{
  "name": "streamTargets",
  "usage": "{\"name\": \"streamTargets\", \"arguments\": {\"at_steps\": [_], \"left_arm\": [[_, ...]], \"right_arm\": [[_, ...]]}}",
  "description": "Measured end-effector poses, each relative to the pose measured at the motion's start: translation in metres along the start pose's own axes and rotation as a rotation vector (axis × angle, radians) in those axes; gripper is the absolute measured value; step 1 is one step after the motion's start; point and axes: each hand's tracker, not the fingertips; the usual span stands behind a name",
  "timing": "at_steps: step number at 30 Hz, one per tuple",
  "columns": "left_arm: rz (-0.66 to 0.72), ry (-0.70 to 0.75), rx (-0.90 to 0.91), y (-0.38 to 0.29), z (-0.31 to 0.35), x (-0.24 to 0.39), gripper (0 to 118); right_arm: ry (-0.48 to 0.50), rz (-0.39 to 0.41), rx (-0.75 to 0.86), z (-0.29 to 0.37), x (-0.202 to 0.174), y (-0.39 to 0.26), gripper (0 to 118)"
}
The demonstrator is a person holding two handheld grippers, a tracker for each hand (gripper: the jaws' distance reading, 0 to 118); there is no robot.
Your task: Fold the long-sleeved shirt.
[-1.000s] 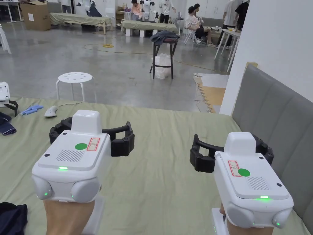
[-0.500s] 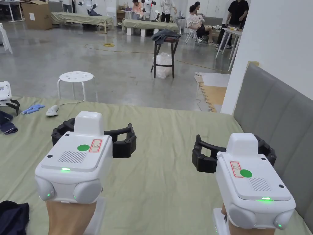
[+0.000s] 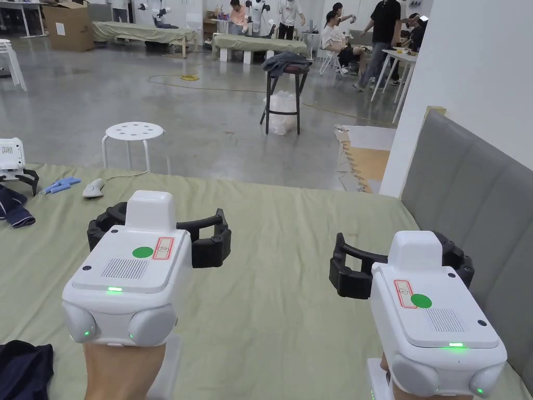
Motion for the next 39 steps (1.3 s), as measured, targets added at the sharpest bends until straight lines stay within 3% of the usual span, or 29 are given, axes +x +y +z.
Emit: {"name": "streamTargets", "arguments": {"at_steps": [8, 26, 39], "left_arm": [[0.031, -0.030, 0.023, 0.005, 0.004, -0.001, 111], [-0.060, 0.031, -0.011, 0.004, 0.006, 0.018, 111], [0.048, -0.017, -0.064, 0.010, 0.010, 0.011, 111]], "right_arm": [[-0.012, 0.000, 0.006, 0.000, -0.002, 0.000, 118], [-0.019, 0.027, -0.015, -0.008, 0.003, -0.010, 118], [-0.021, 0.049, -0.027, -0.010, 0.004, -0.019, 118]]}}
